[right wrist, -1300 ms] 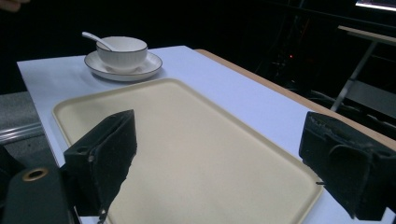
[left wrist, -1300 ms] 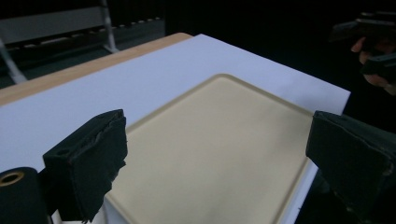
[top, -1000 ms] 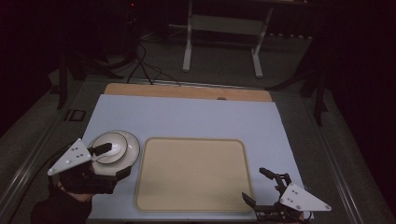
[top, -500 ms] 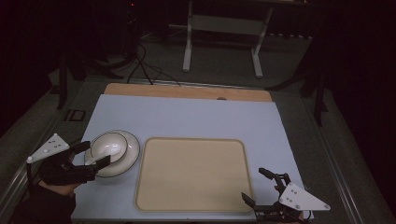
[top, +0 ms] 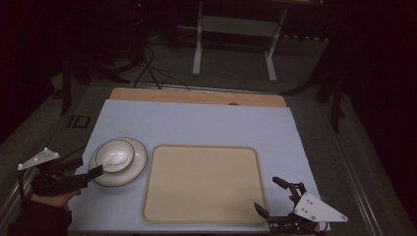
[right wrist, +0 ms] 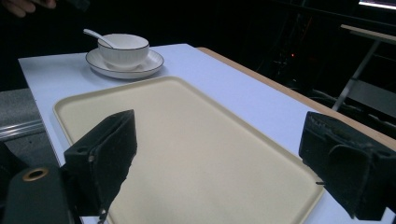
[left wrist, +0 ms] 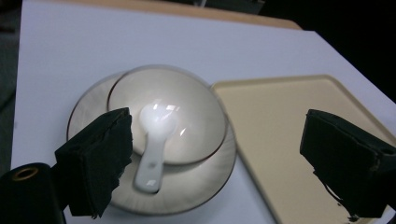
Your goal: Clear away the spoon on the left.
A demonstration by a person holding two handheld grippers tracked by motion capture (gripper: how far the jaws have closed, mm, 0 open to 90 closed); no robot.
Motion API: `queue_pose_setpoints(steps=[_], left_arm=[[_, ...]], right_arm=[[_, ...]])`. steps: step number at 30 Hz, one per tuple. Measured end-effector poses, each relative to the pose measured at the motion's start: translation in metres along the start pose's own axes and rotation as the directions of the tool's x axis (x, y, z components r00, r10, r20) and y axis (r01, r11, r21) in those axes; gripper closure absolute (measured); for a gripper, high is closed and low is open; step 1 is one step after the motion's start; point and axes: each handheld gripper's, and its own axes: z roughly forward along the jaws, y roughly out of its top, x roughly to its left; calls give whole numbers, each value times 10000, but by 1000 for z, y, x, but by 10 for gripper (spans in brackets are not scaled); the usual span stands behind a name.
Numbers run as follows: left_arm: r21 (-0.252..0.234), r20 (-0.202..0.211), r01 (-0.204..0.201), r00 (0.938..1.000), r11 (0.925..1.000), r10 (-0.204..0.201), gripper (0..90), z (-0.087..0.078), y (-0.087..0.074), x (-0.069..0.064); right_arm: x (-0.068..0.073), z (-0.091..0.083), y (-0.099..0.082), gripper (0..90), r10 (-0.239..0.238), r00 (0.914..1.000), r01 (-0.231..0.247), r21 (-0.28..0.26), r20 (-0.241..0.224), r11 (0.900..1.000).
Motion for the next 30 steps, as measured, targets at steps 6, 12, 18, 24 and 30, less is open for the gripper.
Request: queue_pose_setpoints(steps=[6, 12, 18, 24, 30], left_arm=[[359, -215, 558, 9983, 9978, -550, 108, 4, -7, 13], [570, -283, 1444, 9893, 9879, -1430, 154, 7, -12, 27], [744, -286, 2274, 9737, 9710, -2258, 246, 14, -20, 38], [755, 146, 3033, 9522, 9499, -3052, 400, 20, -26, 46], [844, 265, 3165, 9471, 9448, -3197, 521, 25, -29, 48]], right_arm=[[0, 2, 0, 114, -19, 10000, 18, 110, 26, 9999], [0, 2, -1, 114, -31, 10000, 30, 160, 46, 9999], [0, 5, -1, 114, -32, 10000, 33, 306, -48, 9995], [0, 5, -2, 114, -23, 10000, 25, 319, -56, 9995], [0, 5, -2, 115, -15, 10000, 17, 343, -47, 9994]])
